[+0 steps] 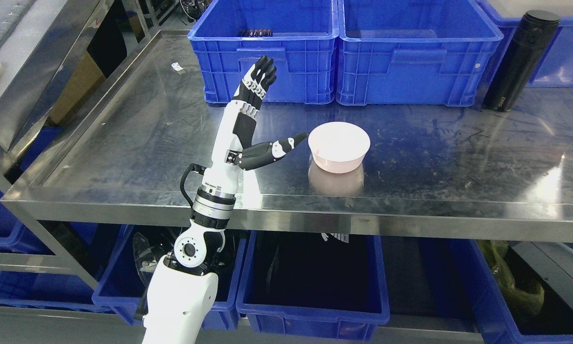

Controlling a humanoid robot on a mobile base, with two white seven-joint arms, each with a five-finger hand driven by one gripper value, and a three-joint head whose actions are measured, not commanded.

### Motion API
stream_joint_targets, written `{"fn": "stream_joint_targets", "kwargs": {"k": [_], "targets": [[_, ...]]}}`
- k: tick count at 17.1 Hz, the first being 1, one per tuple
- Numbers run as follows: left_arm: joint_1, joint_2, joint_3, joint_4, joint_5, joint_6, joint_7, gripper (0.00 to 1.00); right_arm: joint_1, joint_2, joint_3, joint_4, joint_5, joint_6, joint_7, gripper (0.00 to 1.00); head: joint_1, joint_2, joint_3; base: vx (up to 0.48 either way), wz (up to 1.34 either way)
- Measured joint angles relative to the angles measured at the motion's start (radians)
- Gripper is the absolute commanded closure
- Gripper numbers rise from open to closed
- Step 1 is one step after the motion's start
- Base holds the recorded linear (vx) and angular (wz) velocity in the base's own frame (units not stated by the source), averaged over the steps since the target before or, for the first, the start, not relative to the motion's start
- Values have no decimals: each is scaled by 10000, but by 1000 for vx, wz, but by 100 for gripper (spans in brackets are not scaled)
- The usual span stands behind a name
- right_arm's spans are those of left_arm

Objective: Stack pink IKEA bowl on shelf middle layer
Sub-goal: 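Reach the left hand forward over the pink bowl on the shelf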

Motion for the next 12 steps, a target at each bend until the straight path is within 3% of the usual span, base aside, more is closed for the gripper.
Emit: {"fn": "stream_joint_targets", "kwargs": {"k": [5, 8, 10, 12], "targets": [[-364, 0, -102, -5, -575, 233, -59, 0, -3, 0, 0, 0, 0, 0, 0, 0, 0, 0, 0, 0, 0], [-1059, 63, -128, 1, -2027, 719, -415, 0, -1, 0, 0, 0, -1, 0, 0, 0, 0, 0, 0, 0, 0], [-1665, 221, -154, 4, -3463, 1018, -1193, 0, -1, 0, 0, 0, -1, 0, 0, 0, 0, 0, 0, -19, 7], [-2497, 503, -180, 11, -4943, 1456, -2939, 1, -2, 0, 0, 0, -3, 0, 0, 0, 0, 0, 0, -8, 15]]}}
